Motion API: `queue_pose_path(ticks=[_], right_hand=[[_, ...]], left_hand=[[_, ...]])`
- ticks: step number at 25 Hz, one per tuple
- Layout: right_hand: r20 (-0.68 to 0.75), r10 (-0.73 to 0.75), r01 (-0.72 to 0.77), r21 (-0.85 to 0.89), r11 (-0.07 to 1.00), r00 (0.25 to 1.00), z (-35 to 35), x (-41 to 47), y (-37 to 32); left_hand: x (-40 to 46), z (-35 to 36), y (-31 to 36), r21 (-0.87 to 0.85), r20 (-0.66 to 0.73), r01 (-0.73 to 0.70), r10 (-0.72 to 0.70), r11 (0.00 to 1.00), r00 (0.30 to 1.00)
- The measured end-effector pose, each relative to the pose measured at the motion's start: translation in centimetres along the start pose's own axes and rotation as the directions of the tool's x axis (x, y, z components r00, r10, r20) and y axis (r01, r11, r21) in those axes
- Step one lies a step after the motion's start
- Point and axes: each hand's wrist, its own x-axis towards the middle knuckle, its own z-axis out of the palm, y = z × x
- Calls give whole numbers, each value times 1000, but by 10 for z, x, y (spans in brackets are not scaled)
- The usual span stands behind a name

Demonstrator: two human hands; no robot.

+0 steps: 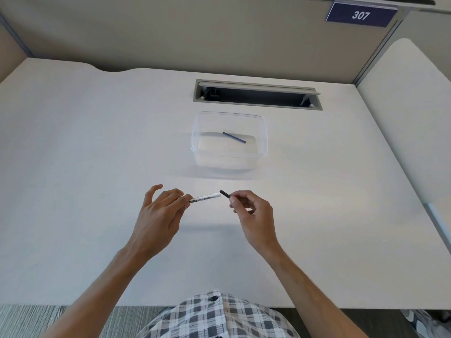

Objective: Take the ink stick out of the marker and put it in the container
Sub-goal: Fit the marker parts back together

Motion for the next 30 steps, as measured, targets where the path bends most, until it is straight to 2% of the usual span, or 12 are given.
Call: queue_pose_path(ticks=[8, 23, 30], right_hand=[[-33, -17, 18, 32, 999, 999, -6, 1, -2], [115, -106, 108, -16, 994, 988, -25, 11, -4], [97, -93, 93, 1, 996, 991, -24, 10, -5]], left_hand=[[2, -4, 2, 9, -15, -16, 17, 1000, 1000], [7, -7, 3, 20, 6, -53, 53, 998, 999], [7, -9, 7, -62, -11, -7, 7, 998, 1000]])
